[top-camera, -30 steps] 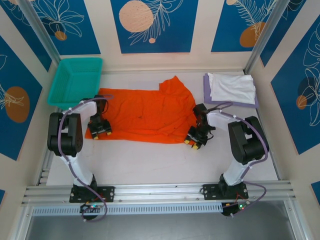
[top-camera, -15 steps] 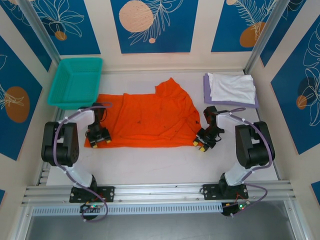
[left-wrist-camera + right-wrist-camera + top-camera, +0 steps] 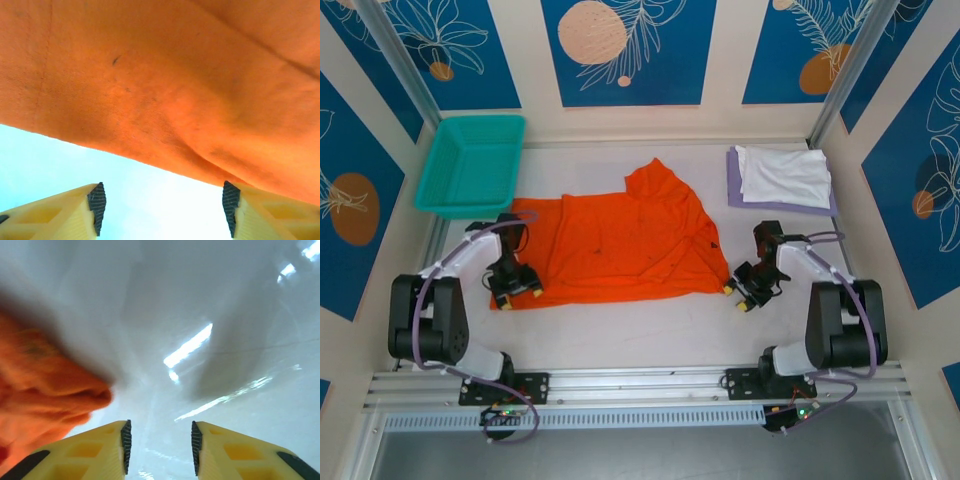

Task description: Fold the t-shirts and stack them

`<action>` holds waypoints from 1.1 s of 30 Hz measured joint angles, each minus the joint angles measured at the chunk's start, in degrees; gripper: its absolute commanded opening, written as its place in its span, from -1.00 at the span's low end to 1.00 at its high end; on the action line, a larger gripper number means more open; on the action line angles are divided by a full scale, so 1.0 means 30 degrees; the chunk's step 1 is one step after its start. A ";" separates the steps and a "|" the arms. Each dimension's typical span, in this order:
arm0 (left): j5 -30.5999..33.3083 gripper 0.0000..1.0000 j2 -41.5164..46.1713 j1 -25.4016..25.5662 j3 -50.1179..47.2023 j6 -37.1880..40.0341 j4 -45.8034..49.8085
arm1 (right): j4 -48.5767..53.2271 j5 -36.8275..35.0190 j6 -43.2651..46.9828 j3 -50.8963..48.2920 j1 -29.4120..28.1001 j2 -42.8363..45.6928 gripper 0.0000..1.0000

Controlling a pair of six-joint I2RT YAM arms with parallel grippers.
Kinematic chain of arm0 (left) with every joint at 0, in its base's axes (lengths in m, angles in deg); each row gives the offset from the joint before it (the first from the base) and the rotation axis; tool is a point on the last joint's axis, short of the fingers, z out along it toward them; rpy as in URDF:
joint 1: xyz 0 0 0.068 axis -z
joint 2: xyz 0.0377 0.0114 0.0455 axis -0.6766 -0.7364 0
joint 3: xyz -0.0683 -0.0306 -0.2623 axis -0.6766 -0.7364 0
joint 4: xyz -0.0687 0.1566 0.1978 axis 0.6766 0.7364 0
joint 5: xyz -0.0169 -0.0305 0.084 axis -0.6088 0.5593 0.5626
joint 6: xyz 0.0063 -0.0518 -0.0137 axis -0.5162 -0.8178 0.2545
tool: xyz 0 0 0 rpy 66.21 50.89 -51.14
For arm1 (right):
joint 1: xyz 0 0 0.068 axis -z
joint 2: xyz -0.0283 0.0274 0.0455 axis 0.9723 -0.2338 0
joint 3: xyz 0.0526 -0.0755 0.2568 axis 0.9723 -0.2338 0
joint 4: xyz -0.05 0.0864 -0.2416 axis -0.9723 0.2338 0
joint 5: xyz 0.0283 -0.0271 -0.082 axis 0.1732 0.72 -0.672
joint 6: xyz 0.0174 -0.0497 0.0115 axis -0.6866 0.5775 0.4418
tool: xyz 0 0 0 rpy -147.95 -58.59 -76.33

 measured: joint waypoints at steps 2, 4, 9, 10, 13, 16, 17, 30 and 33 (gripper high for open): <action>-0.0240 0.41 0.0036 0.0350 0.1370 0.0117 0.0168 | -0.0408 0.0117 -0.0015 0.0087 -0.0423 0.1311 -0.13; -0.0678 0.43 0.0138 0.1064 0.2565 0.0197 -0.0051 | -0.0612 0.0386 0.0000 0.0364 -0.0750 0.1741 -0.11; -0.3206 0.52 -0.0481 0.5931 0.5654 0.1158 -0.1836 | -0.1231 0.1370 0.0175 0.1851 -0.1545 0.0357 -0.11; -0.3563 0.54 -0.1056 0.7140 0.6411 0.1530 -0.2200 | -0.1392 0.1545 0.0313 0.2135 -0.1756 -0.0095 -0.11; -0.4175 0.57 -0.3366 1.0149 0.8335 0.2863 -0.3147 | -0.1617 0.2076 0.0692 0.2834 -0.2390 -0.1515 -0.20; -0.4131 0.56 -0.6084 1.2451 1.0163 0.4306 -0.3497 | -0.1698 0.2484 0.1020 0.3410 -0.2732 -0.2900 -0.30; -0.4051 0.53 -0.6958 1.3012 1.0768 0.4794 -0.3555 | -0.1749 0.2601 0.1086 0.3621 -0.2761 -0.3432 -0.32; -0.1756 0.23 -1.1992 1.6050 1.6028 0.8670 -0.2171 | -0.2339 0.3351 0.1384 0.4146 -0.2390 -0.5938 -0.39; -0.1370 0.20 -1.2451 1.6094 1.6072 0.9056 -0.1938 | -0.2535 0.3657 0.1384 0.4138 -0.2266 -0.6237 -0.39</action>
